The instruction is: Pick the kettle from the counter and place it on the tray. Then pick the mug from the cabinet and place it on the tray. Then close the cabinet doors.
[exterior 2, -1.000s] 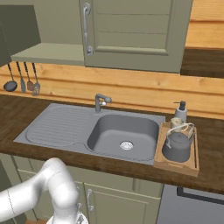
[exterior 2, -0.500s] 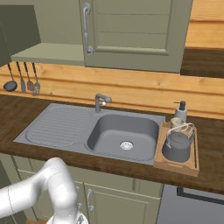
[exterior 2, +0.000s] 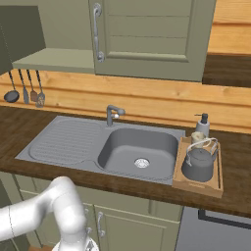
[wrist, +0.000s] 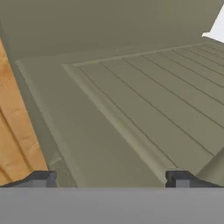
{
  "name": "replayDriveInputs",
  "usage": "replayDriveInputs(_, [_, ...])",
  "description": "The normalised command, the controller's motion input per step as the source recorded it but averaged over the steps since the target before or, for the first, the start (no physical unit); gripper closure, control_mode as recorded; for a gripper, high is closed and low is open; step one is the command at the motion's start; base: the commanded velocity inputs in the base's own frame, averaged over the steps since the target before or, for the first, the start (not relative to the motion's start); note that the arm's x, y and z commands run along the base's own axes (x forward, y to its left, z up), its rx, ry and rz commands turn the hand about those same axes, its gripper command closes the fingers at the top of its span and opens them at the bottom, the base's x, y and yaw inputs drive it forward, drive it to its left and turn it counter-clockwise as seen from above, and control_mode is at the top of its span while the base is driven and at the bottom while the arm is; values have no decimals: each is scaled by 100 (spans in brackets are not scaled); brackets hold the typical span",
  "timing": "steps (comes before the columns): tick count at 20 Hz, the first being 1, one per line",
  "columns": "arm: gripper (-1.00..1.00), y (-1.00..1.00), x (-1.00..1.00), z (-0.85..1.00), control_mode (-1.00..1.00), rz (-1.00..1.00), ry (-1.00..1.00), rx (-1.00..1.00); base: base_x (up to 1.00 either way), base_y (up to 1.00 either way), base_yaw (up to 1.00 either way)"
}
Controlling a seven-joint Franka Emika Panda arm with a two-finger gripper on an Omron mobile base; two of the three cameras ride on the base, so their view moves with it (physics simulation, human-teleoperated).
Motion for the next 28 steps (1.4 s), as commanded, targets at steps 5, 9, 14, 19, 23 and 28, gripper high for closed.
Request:
replayDriveInputs(5, [-100,-51,-1,66,-100,0,15,-1,0,0,0])
replayDriveInputs(9, [-100,-66,10,64,-100,0,22,0,0,0,0])
replayDriveInputs(14, [-100,-75,11,55,-100,0,21,0,0,0,0])
replayDriveInputs(19, [-100,-82,11,40,-100,0,21,0,0,0,0])
replayDriveInputs(23, [-100,-81,26,30,-100,0,24,0,0,0,0])
replayDriveInputs(28, [-100,-81,43,13,-100,4,24,1,0,0,0])
